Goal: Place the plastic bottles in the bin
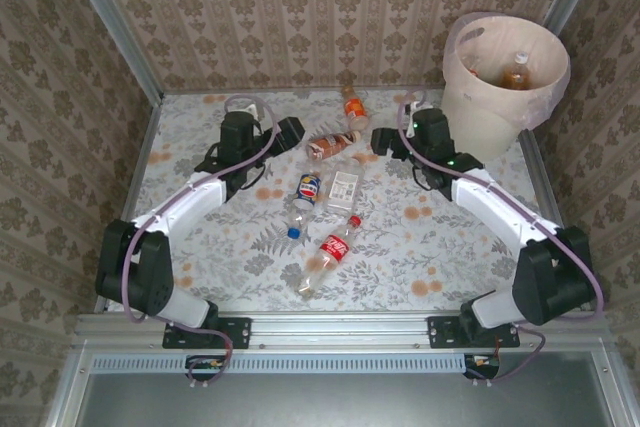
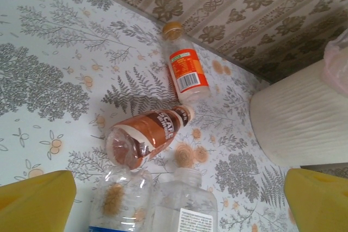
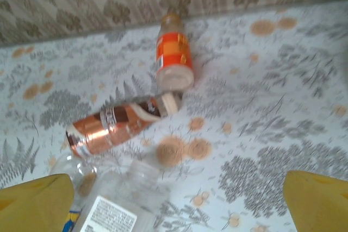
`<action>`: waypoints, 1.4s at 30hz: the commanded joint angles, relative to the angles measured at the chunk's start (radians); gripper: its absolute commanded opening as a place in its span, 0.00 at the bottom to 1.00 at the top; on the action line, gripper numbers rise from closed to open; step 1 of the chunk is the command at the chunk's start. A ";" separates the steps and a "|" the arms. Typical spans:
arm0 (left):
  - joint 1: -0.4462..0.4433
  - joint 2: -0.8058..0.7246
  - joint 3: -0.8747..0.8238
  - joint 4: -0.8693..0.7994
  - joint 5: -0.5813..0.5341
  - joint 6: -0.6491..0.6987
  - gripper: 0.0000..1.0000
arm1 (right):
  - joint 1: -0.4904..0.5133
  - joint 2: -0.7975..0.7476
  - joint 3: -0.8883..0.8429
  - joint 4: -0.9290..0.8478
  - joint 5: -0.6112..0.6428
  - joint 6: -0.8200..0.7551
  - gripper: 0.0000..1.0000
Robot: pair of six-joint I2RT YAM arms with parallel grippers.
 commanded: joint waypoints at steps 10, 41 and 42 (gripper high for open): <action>0.017 0.035 -0.008 -0.026 -0.006 -0.056 1.00 | 0.131 0.238 0.085 -0.049 0.025 0.182 1.00; 0.034 0.058 -0.009 -0.061 -0.002 -0.070 1.00 | 0.291 0.584 0.375 -0.459 0.202 0.464 0.99; 0.034 0.061 -0.009 -0.062 -0.001 -0.070 1.00 | 0.285 0.575 0.364 -0.452 0.206 0.459 0.98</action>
